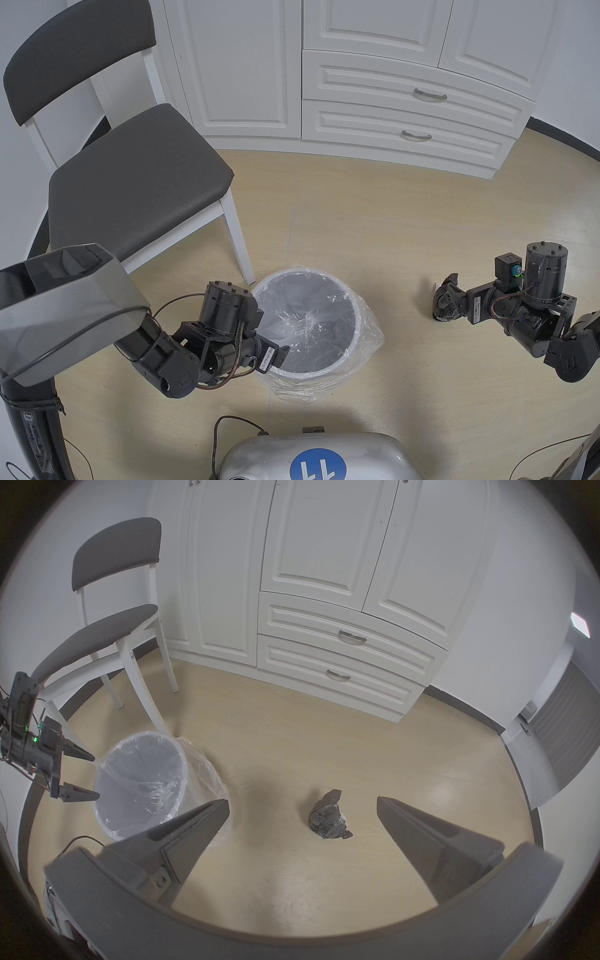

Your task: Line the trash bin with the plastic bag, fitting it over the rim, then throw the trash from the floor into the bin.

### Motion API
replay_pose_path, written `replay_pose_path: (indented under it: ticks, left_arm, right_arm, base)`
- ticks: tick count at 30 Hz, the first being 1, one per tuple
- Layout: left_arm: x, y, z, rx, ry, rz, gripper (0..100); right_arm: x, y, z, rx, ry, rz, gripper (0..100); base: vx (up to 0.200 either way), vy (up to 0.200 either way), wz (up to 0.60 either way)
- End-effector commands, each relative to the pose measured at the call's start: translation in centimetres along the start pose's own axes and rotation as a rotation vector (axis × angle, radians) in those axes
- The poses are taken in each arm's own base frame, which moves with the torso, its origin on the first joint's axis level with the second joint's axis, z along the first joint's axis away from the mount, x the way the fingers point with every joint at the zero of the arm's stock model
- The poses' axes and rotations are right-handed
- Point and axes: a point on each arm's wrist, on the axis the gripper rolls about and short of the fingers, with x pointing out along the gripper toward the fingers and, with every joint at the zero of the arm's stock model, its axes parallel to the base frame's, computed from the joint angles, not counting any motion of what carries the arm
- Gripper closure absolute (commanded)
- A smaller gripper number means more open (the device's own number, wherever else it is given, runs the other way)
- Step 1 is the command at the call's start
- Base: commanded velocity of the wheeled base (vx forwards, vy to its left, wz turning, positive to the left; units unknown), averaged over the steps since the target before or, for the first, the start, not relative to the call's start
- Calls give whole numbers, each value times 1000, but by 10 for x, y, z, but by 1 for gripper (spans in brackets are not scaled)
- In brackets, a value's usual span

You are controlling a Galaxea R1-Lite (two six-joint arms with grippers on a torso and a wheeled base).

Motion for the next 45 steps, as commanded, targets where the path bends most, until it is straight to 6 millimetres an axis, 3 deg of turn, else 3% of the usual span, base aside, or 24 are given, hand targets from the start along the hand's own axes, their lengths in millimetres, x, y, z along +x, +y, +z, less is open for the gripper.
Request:
replay_pose_path:
  ticks: [1, 6, 12, 27, 35, 45]
  left_arm:
    - [-7, 7, -3, -15, -9, 10, 0]
    - [7, 7, -14, -16, 6, 13, 0]
    - [38, 16, -30, -53, 17, 1, 0]
    - [83, 19, -50, -155, -24, -33, 0]
    - [95, 24, -58, -207, -60, -35, 0]
    - [92, 29, -50, -245, -129, -52, 0]
  right_arm:
    - [2, 1, -2, -3, 8, 1, 0]
    - [4, 2, -4, -7, 16, 3, 0]
    - [9, 1, -7, -8, 32, -9, 0]
    - [20, 4, -16, -22, 74, -10, 0]
    - [28, 8, -23, -25, 82, -9, 0]
    - [34, 10, -27, -34, 52, -16, 0]
  base:
    - [0, 0, 0]
    - [0, 0, 0]
    - [0, 0, 0]
    - [0, 0, 0]
    - [0, 0, 0]
    - [0, 0, 0]
